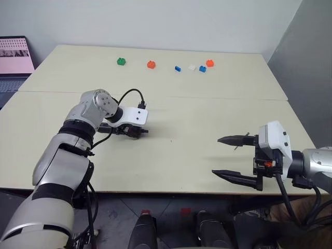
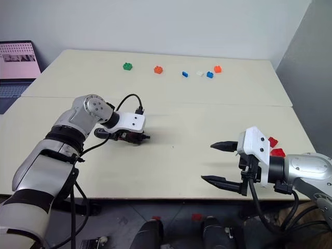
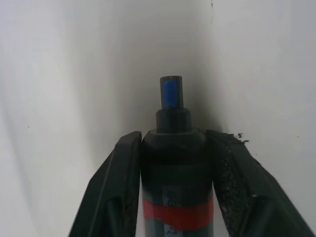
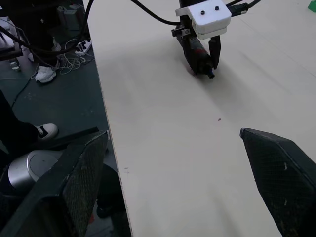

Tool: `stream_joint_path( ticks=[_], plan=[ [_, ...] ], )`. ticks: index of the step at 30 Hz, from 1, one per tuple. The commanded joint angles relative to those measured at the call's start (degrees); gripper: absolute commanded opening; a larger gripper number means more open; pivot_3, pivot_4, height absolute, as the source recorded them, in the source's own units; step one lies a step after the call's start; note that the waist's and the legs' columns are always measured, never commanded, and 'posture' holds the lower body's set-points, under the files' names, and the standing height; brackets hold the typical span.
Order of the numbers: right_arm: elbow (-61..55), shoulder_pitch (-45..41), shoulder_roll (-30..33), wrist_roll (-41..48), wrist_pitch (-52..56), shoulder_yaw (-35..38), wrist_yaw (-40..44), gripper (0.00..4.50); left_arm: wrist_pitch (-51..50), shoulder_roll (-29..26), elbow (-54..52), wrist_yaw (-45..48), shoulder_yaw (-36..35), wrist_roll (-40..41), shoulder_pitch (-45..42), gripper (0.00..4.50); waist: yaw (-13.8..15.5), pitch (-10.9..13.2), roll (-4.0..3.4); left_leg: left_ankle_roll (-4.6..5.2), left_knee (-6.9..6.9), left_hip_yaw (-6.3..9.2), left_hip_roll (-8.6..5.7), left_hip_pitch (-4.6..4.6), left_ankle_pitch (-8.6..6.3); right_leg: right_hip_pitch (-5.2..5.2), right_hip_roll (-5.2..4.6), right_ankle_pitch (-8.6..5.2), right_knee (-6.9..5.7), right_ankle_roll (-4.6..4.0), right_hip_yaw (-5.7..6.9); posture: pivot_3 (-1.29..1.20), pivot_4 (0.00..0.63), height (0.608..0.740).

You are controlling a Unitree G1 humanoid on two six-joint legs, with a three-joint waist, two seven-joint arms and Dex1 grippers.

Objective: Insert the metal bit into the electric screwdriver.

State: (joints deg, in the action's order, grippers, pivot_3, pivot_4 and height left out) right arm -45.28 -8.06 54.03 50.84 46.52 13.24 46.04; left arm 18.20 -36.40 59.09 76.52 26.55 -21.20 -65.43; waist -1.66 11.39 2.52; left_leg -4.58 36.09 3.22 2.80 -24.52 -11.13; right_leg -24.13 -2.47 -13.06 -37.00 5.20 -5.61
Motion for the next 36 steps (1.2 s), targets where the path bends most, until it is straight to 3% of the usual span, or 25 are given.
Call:
stream_joint_path(
  ticks=[1,9,17,23,31,36],
  plan=[
    [-1.1,-0.3,0.9,1.6,-0.6,1.9,-0.1,4.50,0.7,0.3,0.0,-0.7,-0.9,0.2,0.7,1.62,0.0,0.0,0.00,0.00,0.00,0.00,0.00,0.00,0.00,0.00,0.00,0.00,0.00,0.00,0.00,0.00,0.150,0.740],
    [-0.9,-0.3,2.3,2.8,-0.1,3.0,-0.2,4.50,-1.8,0.5,-3.4,1.1,-5.8,5.6,2.3,1.62,0.0,0.0,0.00,0.01,0.00,0.00,0.00,0.01,0.01,0.02,0.00,0.00,0.01,0.00,-0.01,0.00,0.150,0.740],
    [0.1,-0.5,4.5,6.2,0.7,6.6,0.4,4.50,-18.9,2.7,-18.3,2.1,-15.3,17.1,5.7,1.62,0.0,0.0,0.00,0.01,0.00,0.04,-0.01,-0.03,0.01,0.02,0.00,0.01,0.01,0.02,0.03,0.00,0.150,0.740],
    [2.9,-2.7,7.1,6.4,0.7,7.3,1.6,4.50,-28.5,9.3,-28.8,-6.8,-22.4,25.5,7.2,1.62,0.0,0.0,0.00,0.03,0.03,0.08,-0.01,-0.02,0.03,0.03,0.00,0.15,-0.02,0.27,0.04,0.00,0.150,0.740],
    [5.0,-5.4,8.5,5.7,0.3,6.6,2.4,4.50,-25.8,20.5,-34.8,-22.4,-26.9,30.5,12.6,1.62,-0.2,0.0,-0.03,0.04,0.02,0.07,-0.01,0.05,0.03,0.05,0.04,0.19,0.00,0.32,0.00,0.00,0.150,0.740],
    [5.2,-6.1,7.7,5.3,0.0,6.6,1.3,4.50,-21.4,23.1,-36.4,-27.6,-26.5,30.0,16.5,1.62,-0.2,0.0,-0.03,0.04,0.02,0.06,-0.01,0.05,0.03,0.05,0.04,0.24,0.02,0.40,-0.02,0.00,0.150,0.740]
  ],
)
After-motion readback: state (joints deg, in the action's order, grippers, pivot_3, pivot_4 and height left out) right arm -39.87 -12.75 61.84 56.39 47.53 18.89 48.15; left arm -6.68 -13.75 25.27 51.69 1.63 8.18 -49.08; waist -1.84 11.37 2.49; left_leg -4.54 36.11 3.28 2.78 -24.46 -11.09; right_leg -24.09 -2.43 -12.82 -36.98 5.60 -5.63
